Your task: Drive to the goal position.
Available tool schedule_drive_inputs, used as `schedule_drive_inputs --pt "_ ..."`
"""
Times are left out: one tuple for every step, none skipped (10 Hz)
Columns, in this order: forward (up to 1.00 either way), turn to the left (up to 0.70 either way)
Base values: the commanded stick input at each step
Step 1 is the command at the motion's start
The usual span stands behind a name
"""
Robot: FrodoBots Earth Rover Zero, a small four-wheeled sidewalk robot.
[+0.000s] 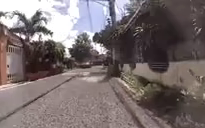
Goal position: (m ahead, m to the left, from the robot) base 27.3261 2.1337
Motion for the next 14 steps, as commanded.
schedule_drive_inputs --pt "0.85 0.0" --pt "0.85 0.0" --pt "0.85 0.0" --pt "0.85 0.0" --pt "0.85 0.0" --pt "0.85 0.0" --pt "0.85 0.0" --pt "0.85 0.0" --pt "0.85 0.0" --pt "0.85 0.0" --pt "0.85 0.0" --pt "0.85 0.0" --pt "0.85 0.0" --pt "0.85 0.0"
